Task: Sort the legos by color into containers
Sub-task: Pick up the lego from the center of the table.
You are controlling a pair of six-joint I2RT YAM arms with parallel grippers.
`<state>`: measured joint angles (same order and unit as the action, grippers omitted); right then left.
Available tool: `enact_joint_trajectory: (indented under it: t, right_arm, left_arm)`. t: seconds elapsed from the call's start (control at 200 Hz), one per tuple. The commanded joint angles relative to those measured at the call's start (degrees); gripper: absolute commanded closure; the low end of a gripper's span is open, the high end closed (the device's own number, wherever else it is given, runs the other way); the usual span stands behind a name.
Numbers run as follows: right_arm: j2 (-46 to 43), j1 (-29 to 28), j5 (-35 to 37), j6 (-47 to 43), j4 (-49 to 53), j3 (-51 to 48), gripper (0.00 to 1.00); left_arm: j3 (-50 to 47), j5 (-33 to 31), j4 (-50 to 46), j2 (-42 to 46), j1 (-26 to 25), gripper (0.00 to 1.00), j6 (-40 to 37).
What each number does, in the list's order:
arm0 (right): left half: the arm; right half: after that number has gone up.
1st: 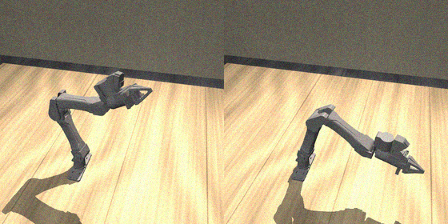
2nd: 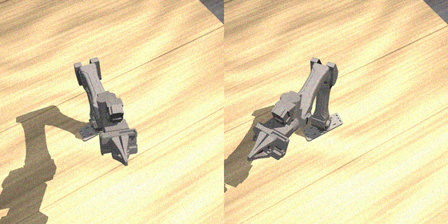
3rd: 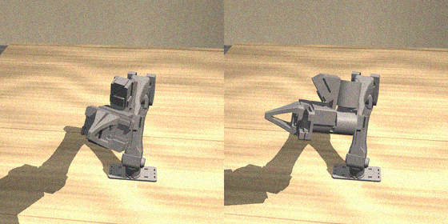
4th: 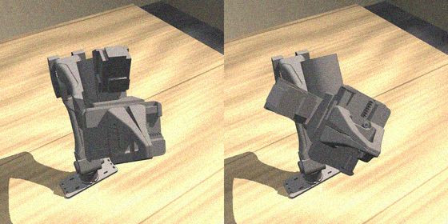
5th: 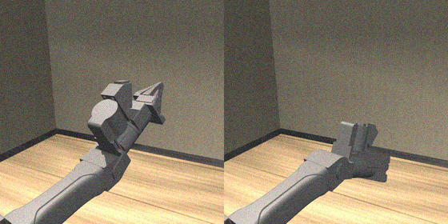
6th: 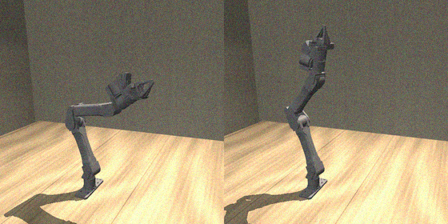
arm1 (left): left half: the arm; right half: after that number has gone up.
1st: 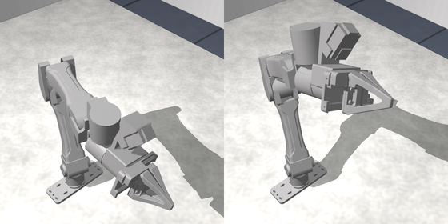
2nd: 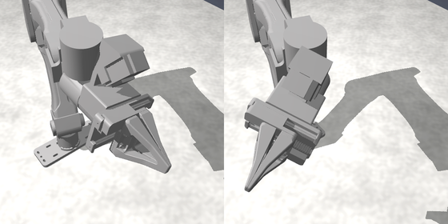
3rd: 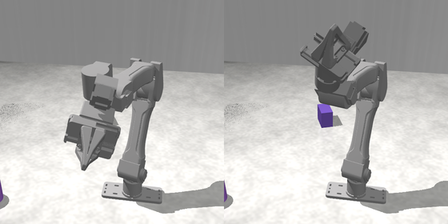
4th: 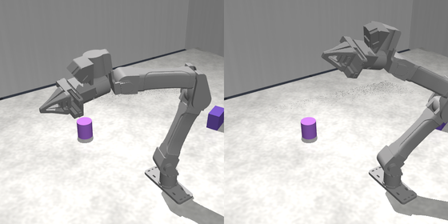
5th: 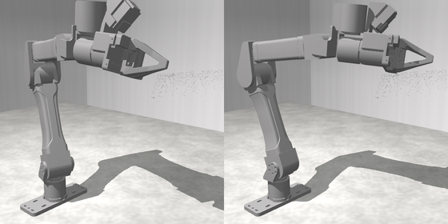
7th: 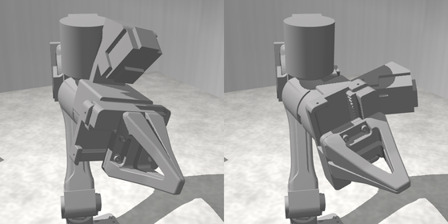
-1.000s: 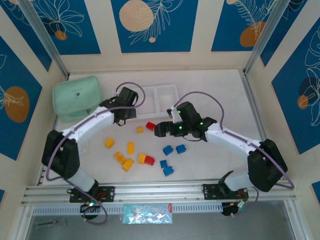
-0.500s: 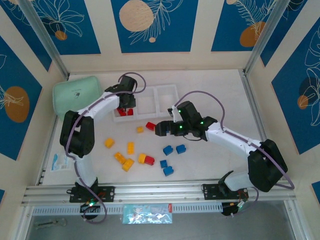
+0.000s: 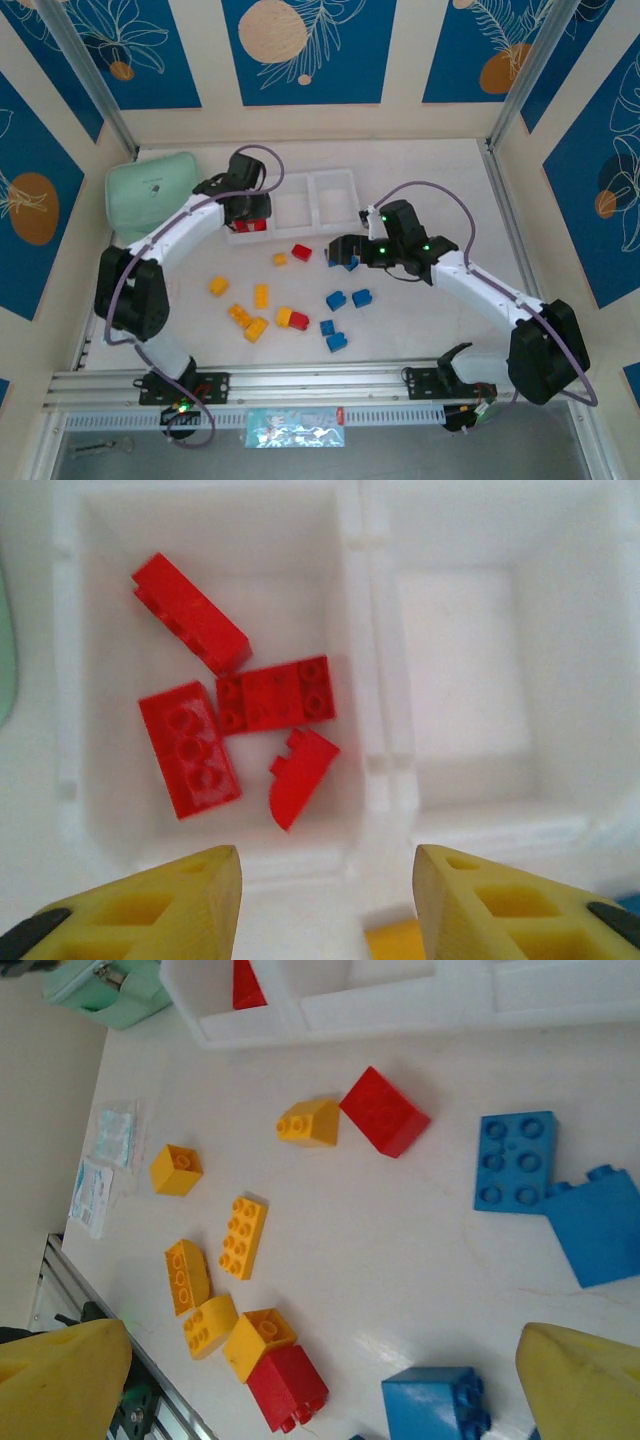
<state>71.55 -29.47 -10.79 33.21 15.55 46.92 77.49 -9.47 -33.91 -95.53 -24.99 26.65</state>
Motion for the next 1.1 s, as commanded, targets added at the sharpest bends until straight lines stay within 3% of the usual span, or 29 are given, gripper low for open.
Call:
enact_joint_trajectory:
  t: [0.0, 0.245, 0.425, 0.75, 1.095]
  right_arm:
    - [-1.8, 1.3, -2.7, -0.8, 1.7, -2.1, 0.01]
    - [-0.7, 2.4, -4.1, -1.6, 0.7, -4.9, 0.01]
    - [0.4, 2.9, -4.4, -1.3, -1.8, -6.7, 0.01]
    - [1.3, 5.4, -5.5, -1.7, -3.4, -7.2, 0.01]
    - [-0.1, 8.1, -6.8, -2.4, -2.7, -7.7, 0.01]
  left_arm:
    - [-3.8, 3.4, -0.4, 3.0, -3.8, 0.51, 2.8]
    - [-9.7, 3.1, 2.4, 4.7, -14.6, 0.49, 8.0]
    - [-12.0, 3.1, 6.6, 1.9, -19.6, 0.46, 9.6]
    - [-7.2, 2.8, 7.4, -8.3, -20.7, 0.42, 7.1]
    - [-0.5, -5.1, 1.9, -15.3, -20.5, 0.38, 7.4]
